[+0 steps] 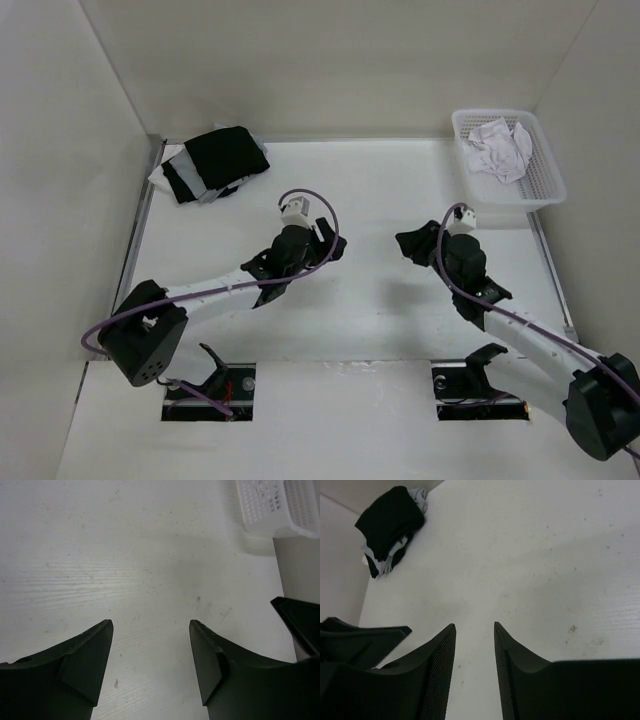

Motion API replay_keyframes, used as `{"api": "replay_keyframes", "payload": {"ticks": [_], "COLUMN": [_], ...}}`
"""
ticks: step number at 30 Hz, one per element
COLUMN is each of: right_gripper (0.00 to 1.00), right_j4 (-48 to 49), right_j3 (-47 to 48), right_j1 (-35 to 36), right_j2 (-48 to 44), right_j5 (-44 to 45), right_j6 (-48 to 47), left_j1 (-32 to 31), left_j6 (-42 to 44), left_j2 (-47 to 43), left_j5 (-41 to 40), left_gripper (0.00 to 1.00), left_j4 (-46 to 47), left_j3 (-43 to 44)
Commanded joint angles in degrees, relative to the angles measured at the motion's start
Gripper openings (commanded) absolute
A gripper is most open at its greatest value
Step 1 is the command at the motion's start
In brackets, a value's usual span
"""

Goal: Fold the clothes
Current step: Grab the tank top from the pile

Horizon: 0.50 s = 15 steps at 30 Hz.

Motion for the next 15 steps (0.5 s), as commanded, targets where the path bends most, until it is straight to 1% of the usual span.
{"api": "replay_keyframes", "payload": {"ticks": [1,4,6,7,8,9,10,12,13,15], "right_gripper": [0.42,0.4,0.34,0.29,0.14,0.06,0.0,0.0,0.0,0.0], "right_j4": [-2.9,-4.3,-4.6,-4.6,-4.8,-5.3,-6.3,-9.1,-10.3,-10.5], "right_j3": [6.1,10.5,13.4,14.6,16.7,18.2,20.4,26.1,29.8,34.2], "right_j1": [-1.6,-3.7,-5.9,-6.8,-9.1,-11.0,-13.9,-20.6,-24.5,-28.5], "right_j2": [-0.5,1.3,2.8,3.6,4.8,5.7,7.1,11.7,15.7,21.0], "right_j5": [2.3,2.7,2.7,2.7,2.9,3.2,3.8,5.5,5.9,5.8], "right_j6": [-1.5,-2.2,-2.8,-3.0,-3.6,-3.8,-3.6,-3.9,-3.6,-3.6], "left_j1": [-1.3,-1.7,-2.1,-2.2,-2.5,-2.8,-2.9,-3.3,-3.2,-2.7], "left_j6": [1.1,1.3,1.4,1.4,1.4,1.5,1.9,2.5,2.8,2.8], "left_j2": [0.8,2.4,3.9,4.6,5.3,5.6,6.1,7.0,7.6,8.2], "left_j5": [3.3,5.1,6.6,7.5,8.6,9.4,10.3,11.8,12.4,13.2], "left_gripper": [0.62,0.62,0.61,0.6,0.59,0.57,0.55,0.5,0.47,0.45], "left_j4": [4.6,6.5,8.3,9.5,10.8,12.0,13.8,16.8,17.7,18.3], "left_j3": [-1.1,-2.0,-2.7,-3.1,-3.5,-4.0,-4.5,-5.5,-5.6,-6.1]}}
